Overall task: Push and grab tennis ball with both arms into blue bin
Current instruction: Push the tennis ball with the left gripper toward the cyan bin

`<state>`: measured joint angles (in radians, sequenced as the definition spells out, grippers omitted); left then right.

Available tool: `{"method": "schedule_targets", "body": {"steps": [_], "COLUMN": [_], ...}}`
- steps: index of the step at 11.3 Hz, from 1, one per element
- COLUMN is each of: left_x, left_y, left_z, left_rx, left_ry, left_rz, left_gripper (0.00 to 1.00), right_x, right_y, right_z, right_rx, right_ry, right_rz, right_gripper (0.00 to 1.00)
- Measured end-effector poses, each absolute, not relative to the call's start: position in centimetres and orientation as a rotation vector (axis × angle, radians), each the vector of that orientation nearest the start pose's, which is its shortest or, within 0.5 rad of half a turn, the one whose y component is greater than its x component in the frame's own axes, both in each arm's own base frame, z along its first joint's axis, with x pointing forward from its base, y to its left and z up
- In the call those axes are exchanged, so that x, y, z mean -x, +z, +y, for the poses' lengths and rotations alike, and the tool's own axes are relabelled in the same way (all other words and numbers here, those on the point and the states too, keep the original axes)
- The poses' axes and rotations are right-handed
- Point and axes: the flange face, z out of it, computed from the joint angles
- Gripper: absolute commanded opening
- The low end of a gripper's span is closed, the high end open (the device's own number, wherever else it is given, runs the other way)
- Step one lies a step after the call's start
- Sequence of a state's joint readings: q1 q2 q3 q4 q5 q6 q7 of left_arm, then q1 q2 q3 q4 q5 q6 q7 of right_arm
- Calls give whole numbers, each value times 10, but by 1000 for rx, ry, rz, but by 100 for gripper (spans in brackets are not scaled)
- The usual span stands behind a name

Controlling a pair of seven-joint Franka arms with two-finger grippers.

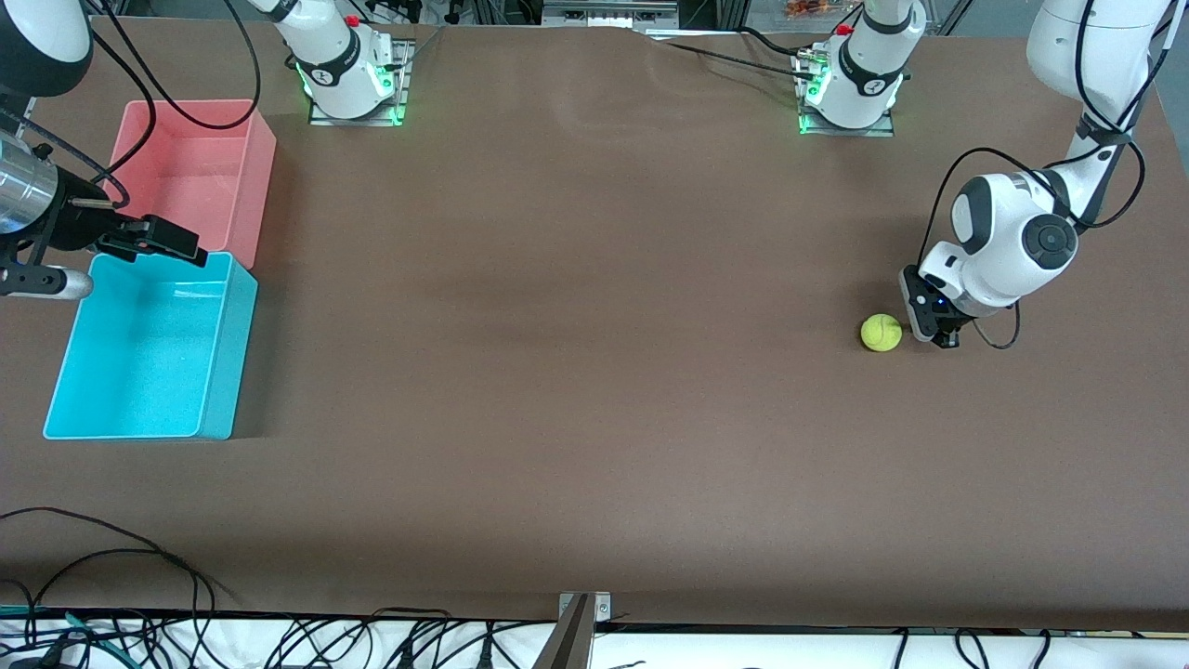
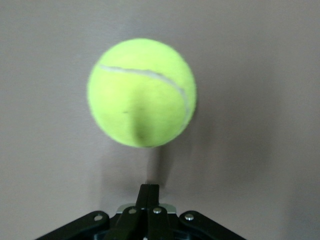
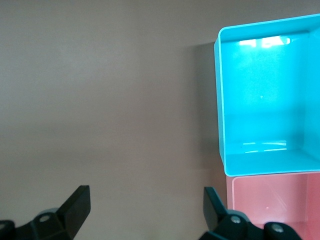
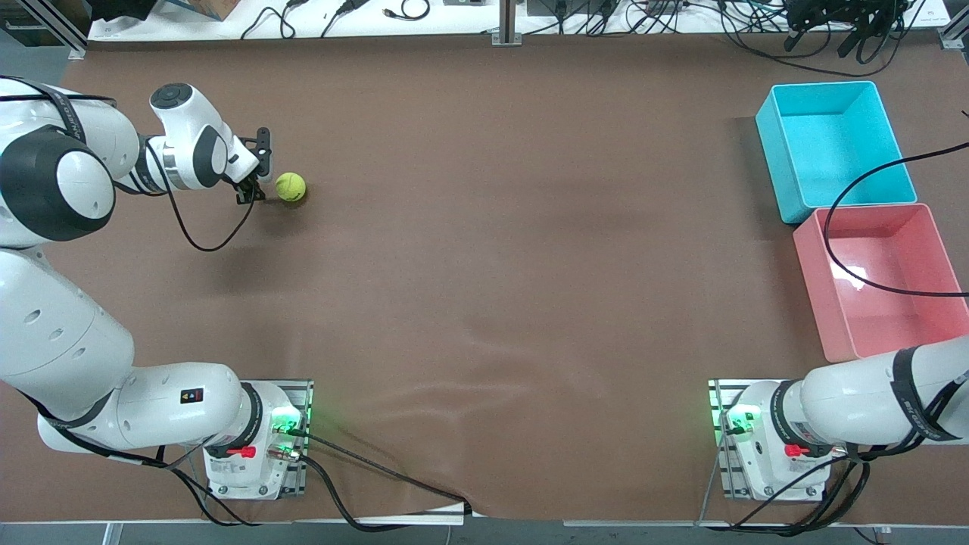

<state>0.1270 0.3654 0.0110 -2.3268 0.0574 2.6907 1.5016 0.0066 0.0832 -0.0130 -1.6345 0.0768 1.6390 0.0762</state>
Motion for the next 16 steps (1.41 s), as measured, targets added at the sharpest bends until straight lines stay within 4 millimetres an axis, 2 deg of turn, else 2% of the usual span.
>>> {"method": "schedule_targets", "body": {"steps": [3, 9, 11, 12, 14, 15, 16], "left_x": [-535, -533, -534, -536, -538, -537, -537], "left_y": [191, 176, 176, 175, 179, 182, 184], "left_z": [72, 71, 63, 42, -39, -73, -89], "left_rx": [2350, 2364, 2393, 2446, 2595, 2630, 2646], "left_ry": [-6, 20, 11, -7, -62, -79, -84], "left_rz": [2013, 2026, 1998, 1952, 1820, 1786, 1767], "left_gripper": [0, 0, 0, 0, 0, 0, 0], "right_x": [-580, -580, -580, -580, -581, -581, -581], "right_y": [553, 553, 553, 552, 551, 551, 551], "right_z": [4, 4, 4, 4, 4, 4, 4], "right_rx": [3063, 3063, 3063, 3063, 3063, 3063, 3063], "right_ry": [125, 125, 126, 128, 131, 131, 132], "right_rz": [140, 140, 141, 141, 141, 141, 141], "right_gripper": [100, 100, 100, 100, 100, 100, 100]}}
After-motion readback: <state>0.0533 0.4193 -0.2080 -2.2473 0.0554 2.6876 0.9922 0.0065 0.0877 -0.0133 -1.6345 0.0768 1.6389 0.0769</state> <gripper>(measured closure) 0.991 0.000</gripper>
